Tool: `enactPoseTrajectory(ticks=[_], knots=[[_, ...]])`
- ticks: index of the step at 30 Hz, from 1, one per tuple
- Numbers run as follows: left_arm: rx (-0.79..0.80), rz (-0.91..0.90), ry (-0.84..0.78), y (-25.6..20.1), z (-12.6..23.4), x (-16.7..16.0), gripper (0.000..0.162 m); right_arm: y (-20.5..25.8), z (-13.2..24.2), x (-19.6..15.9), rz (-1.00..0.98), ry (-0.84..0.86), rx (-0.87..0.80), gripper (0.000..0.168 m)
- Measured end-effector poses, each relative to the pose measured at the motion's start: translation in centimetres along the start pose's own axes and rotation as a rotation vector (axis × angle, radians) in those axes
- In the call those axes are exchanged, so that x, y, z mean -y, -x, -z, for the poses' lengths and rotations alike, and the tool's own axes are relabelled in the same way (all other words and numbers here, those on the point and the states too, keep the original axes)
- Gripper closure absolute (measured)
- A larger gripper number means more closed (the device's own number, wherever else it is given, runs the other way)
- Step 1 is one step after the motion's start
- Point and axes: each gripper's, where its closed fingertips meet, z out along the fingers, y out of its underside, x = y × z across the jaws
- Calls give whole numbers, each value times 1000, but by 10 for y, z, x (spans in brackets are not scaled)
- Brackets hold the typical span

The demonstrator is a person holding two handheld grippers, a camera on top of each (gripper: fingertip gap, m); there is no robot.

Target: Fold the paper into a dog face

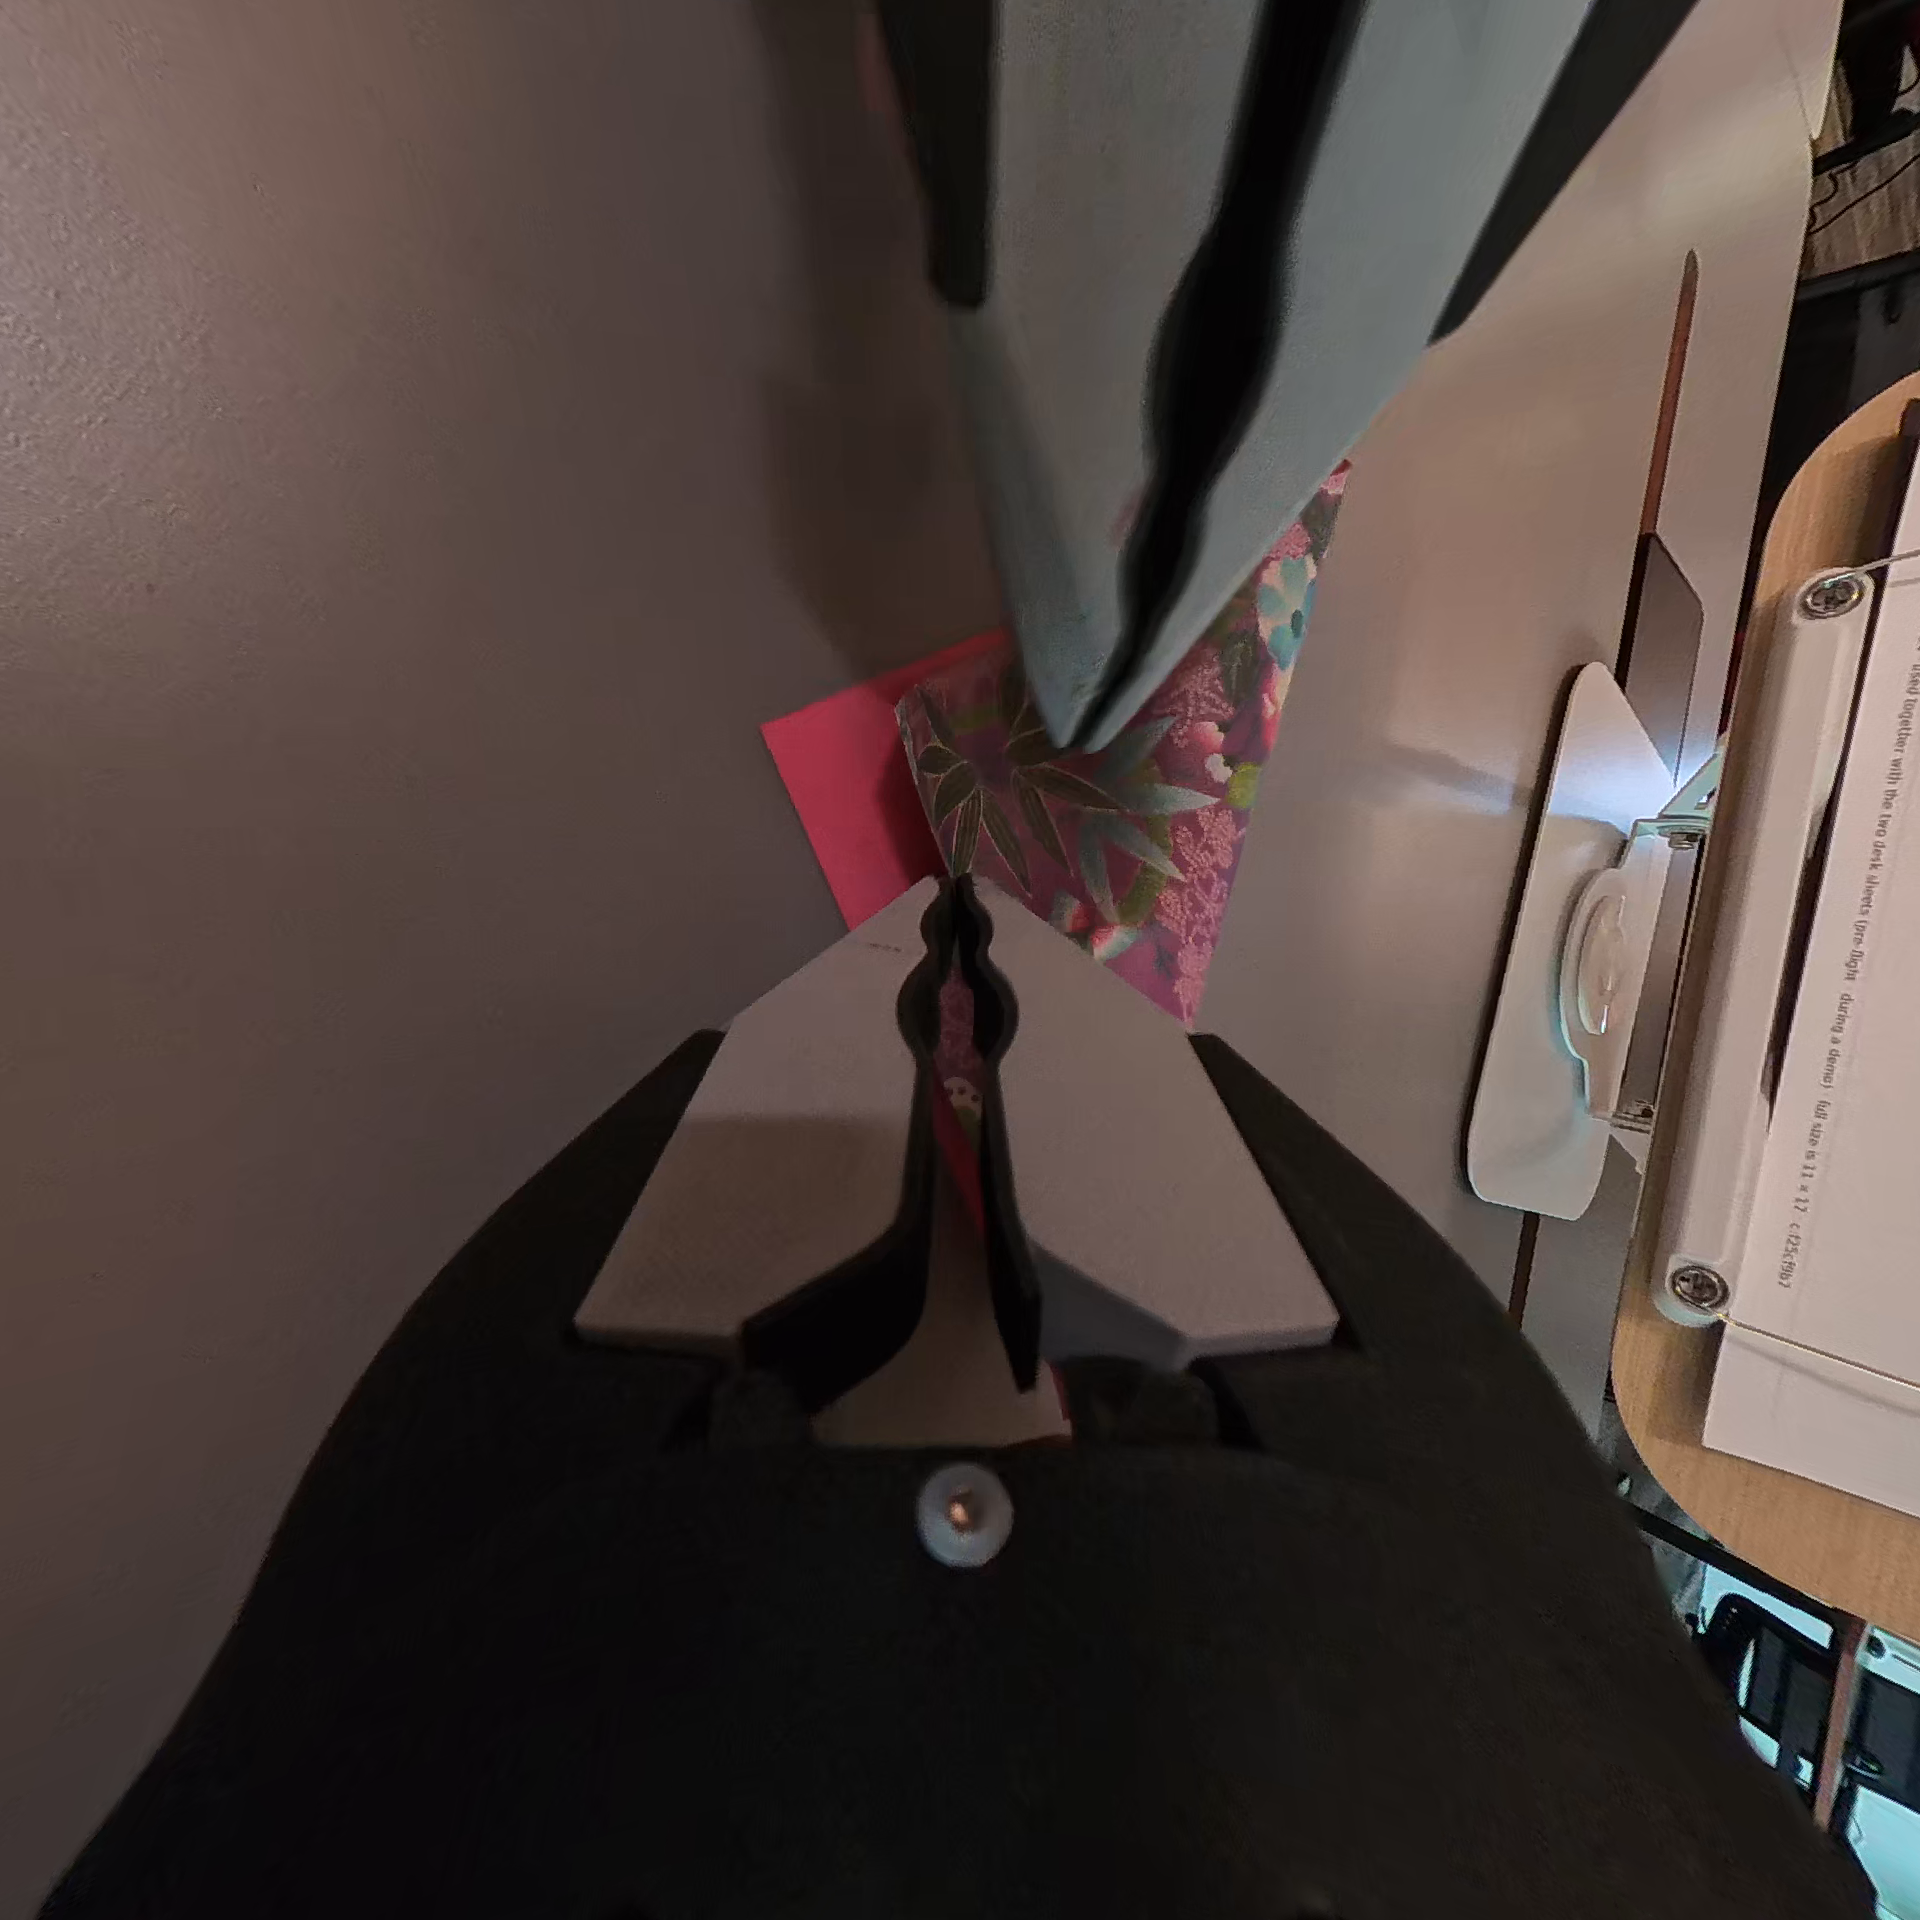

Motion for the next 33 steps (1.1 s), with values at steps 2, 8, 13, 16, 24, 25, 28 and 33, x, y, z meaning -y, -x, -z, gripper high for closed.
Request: enactPoseTrajectory(ticks=[2, 8, 13, 16, 24, 25, 28, 33], knots=[[1, -46, 70, -5, -9, -10, 162, 1, 1, 0, 0, -10, 10, 168], [-28, -50, 82, -10, -9, -11, 162, 7, 4, 4, -53, -62, 73, 168], [-29, -65, 78, -12, -8, -11, 162, 9, 10, 6, -101, -112, 122, 168], [-36, -63, 76, -13, -6, -12, 162, 13, 23, 10, -165, -173, 206, 158], [-45, -73, 71, -16, -4, -12, 162, -46, 36, -13, -571, -247, 99, 159], [-44, -74, 71, -16, -4, -12, 162, -47, 33, -16, -624, -237, 116, 152], [-42, -77, 71, -16, -4, -12, 162, -44, 27, -15, -747, -223, 196, 146], [-44, -77, 71, -16, -4, -12, 162, -39, 33, 17, -773, -330, 279, 150]])
